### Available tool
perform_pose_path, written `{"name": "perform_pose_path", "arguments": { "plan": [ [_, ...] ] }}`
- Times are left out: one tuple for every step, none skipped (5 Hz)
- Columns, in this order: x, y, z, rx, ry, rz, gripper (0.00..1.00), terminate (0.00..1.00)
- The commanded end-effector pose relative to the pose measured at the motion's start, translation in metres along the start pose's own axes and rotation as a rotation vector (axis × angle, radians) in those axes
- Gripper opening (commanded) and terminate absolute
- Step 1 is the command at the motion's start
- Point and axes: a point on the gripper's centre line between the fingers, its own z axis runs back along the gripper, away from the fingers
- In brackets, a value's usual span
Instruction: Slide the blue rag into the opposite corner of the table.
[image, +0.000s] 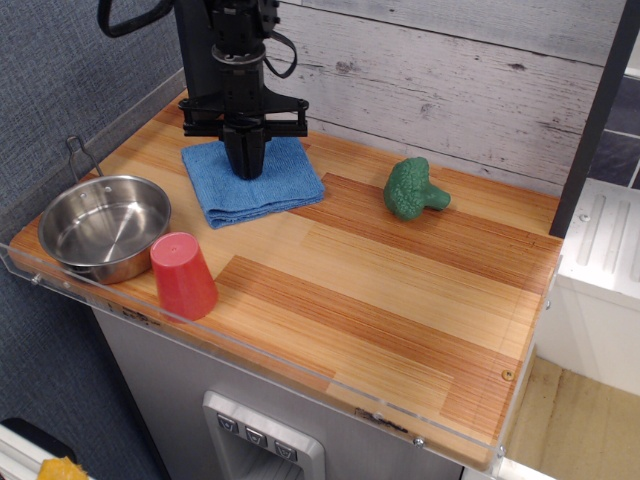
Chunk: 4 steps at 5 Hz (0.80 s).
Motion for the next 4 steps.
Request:
{"name": "perform_pose_path", "arguments": {
  "plan": [
    [0.008, 0.008, 0.044, -0.014, -0.138, -0.029, 1.0, 0.0],
    [0.007, 0.004, 0.054, -0.009, -0.151, -0.021, 1.0, 0.0],
    [0.005, -0.003, 0.067, 0.022, -0.177, -0.062, 1.0, 0.0],
    [0.001, -0.011, 0.078, 0.018, -0.188, -0.107, 1.0, 0.0]
  ]
}}
